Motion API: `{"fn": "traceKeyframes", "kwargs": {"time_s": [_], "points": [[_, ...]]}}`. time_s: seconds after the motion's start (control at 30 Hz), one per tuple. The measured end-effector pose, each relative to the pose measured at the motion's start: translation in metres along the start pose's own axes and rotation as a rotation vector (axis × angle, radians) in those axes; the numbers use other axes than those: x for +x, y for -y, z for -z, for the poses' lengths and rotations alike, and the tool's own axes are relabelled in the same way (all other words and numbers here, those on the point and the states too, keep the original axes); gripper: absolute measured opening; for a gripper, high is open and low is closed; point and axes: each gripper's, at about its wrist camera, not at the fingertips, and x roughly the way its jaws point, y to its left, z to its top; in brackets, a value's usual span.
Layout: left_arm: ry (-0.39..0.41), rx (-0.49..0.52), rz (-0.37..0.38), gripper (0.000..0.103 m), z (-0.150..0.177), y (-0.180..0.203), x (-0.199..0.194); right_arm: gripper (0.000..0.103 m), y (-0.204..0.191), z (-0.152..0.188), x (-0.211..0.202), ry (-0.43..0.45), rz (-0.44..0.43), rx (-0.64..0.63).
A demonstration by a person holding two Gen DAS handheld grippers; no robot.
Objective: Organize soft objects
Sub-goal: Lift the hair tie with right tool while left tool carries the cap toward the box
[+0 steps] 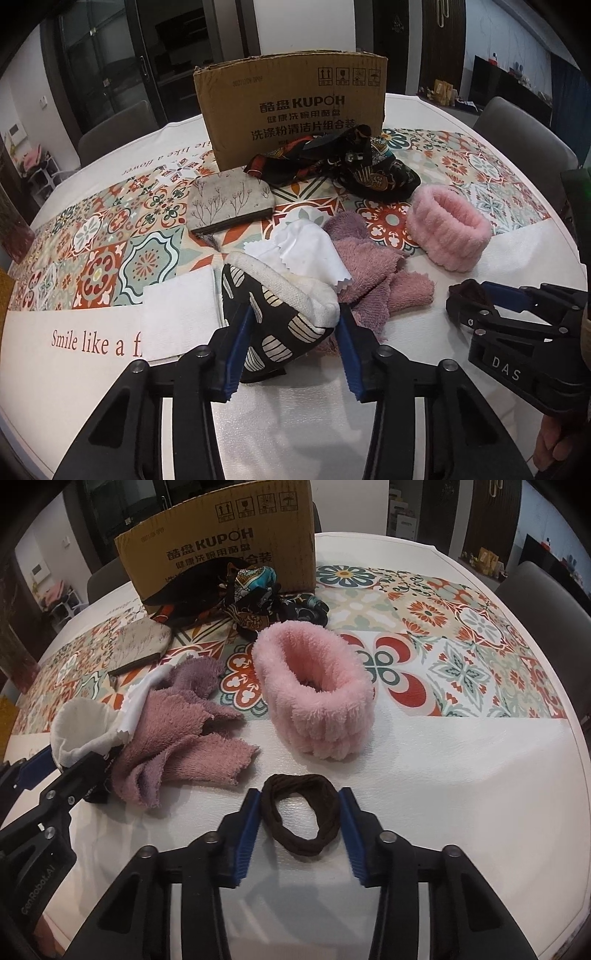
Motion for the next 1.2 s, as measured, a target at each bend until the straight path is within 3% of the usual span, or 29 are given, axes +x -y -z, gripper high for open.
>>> {"fn": "traceKeyframes", "kwargs": {"time_s": [0.13,0.73,1.2], "points": [[0.000,-0.018,0.015,0.035,-0.001,-0.005,-0.003,0.026,-0.006,-0.002,-0.003,-0.001,-0.020,-0.013],[0.098,-0.036,0.031,0.030,-0.016,-0.023,-0.047,0.013,-0.028,-0.016,-0.056,0.105,-0.045,-0.041],[0.243,-0.038,0.047,0.030,-0.045,-0.035,-0.090,0.013,-0.040,-0.043,-0.111,0.262,-0.047,-0.054]]}}
